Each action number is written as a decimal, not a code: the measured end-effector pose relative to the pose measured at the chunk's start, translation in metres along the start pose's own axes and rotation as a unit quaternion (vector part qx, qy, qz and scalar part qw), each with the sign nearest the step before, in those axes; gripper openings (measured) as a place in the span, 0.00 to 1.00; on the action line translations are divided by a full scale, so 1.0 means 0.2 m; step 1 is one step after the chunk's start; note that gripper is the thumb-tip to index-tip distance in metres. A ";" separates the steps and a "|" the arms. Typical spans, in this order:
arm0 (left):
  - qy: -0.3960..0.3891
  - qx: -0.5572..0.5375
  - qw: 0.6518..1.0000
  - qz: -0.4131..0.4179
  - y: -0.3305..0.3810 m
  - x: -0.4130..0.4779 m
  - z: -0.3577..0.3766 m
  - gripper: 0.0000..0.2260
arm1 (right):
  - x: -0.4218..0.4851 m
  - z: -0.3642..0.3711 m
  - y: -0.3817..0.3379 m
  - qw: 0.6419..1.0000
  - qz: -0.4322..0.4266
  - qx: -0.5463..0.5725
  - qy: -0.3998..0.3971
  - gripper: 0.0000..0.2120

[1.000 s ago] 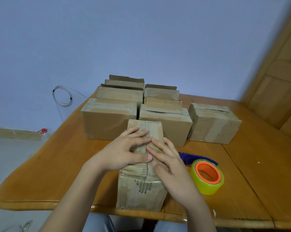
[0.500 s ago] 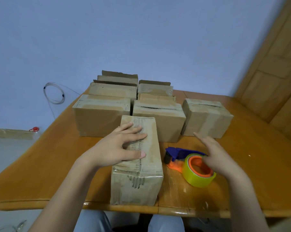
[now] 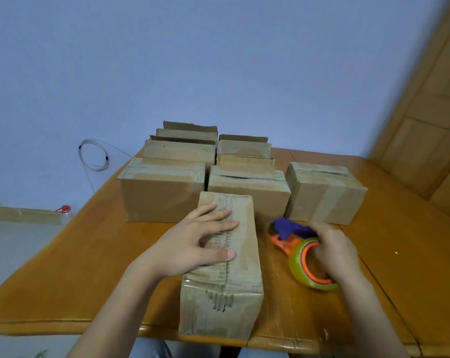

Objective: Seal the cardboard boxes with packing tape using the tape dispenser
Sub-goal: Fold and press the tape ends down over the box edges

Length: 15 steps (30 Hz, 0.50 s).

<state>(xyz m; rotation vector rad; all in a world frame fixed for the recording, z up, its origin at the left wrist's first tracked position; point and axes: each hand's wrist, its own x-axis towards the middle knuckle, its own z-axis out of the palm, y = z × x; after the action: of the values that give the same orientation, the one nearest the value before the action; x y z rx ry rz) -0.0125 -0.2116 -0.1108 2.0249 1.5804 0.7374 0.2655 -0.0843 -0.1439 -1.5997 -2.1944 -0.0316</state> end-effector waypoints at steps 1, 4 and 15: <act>0.001 0.001 1.000 0.000 0.00 0.00 0.00 0.34 | 0.00 -0.04 0.01 0.998 0.005 0.003 0.057 0.22; 0.001 0.006 1.000 0.003 0.03 0.02 0.03 0.34 | 0.03 -0.16 0.02 0.985 -0.020 0.029 0.171 0.22; 0.028 0.065 0.997 0.045 0.15 0.13 0.05 0.27 | 0.25 -0.45 -0.27 0.941 -0.185 0.146 0.242 0.23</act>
<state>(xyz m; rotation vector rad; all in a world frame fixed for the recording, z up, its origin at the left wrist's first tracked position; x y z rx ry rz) 0.0212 -0.1931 -0.0956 2.1988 1.6146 0.7474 0.2328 -0.0803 -0.0320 -0.8865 -1.9603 -0.1793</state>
